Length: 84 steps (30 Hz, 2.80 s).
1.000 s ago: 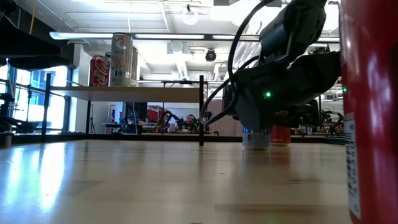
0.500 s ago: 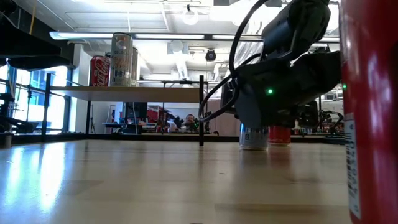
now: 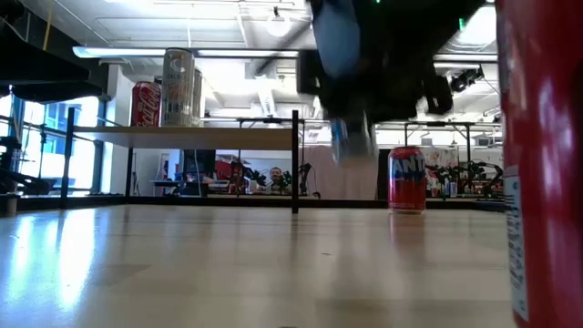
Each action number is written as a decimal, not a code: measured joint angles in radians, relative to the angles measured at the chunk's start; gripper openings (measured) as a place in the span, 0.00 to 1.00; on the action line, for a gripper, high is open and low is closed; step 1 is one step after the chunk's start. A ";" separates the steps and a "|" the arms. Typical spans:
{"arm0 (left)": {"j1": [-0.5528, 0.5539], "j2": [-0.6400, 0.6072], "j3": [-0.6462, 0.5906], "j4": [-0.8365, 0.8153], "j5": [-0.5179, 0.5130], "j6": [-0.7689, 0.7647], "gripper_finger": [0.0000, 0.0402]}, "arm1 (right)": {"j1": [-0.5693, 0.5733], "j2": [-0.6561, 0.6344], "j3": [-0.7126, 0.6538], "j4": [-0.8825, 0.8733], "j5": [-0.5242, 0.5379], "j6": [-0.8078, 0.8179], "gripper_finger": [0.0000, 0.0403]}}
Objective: Place canned beverage on shelf
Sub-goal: Put the top blue soda can on the shelf
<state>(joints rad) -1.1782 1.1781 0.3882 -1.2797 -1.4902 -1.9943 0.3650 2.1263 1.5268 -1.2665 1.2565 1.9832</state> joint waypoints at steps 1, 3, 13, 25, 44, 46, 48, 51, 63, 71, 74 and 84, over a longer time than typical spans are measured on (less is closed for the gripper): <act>0.000 0.000 0.000 0.000 0.000 0.000 1.00 | 0.004 -0.002 0.032 -0.024 0.009 -0.018 0.59; 0.000 0.000 0.000 0.000 0.000 -0.001 1.00 | 0.010 -0.004 0.098 -0.070 0.032 -0.058 0.59; 0.000 0.000 0.000 0.000 0.000 0.000 1.00 | -0.003 -0.005 0.345 -0.074 0.079 -0.394 0.59; 0.000 0.000 0.000 0.000 0.000 0.000 1.00 | -0.093 -0.006 0.447 0.316 0.065 -0.950 0.59; 0.000 0.000 0.000 0.000 0.000 0.000 1.00 | -0.345 -0.005 0.247 1.399 -0.339 -1.718 0.59; 0.000 0.000 0.000 0.000 0.000 -0.001 1.00 | -0.378 -0.005 0.218 1.483 -0.404 -1.750 0.59; 0.000 0.000 0.000 0.000 0.000 0.000 1.00 | -0.409 -0.005 0.193 1.527 -0.464 -1.757 0.59; 0.000 0.000 0.000 0.000 0.000 -0.001 1.00 | -0.446 -0.005 0.176 1.532 -0.500 -1.748 0.59; 0.000 0.000 0.000 0.000 0.000 -0.001 1.00 | -0.544 -0.005 0.159 1.517 -0.640 -1.767 0.59; 0.000 0.000 0.000 0.000 0.000 -0.001 1.00 | -0.605 -0.005 0.159 1.533 -0.725 -1.764 0.59; 0.000 0.000 0.000 0.000 0.000 0.000 1.00 | -0.618 0.004 0.160 1.565 -0.745 -1.769 0.59; 0.000 0.000 0.000 0.000 0.042 -0.001 1.00 | -0.654 0.054 0.161 1.649 -0.805 -1.768 0.60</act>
<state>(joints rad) -1.1779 1.1781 0.3882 -1.2797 -1.4485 -1.9949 -0.2887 2.1807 1.6875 0.3825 0.4511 0.2151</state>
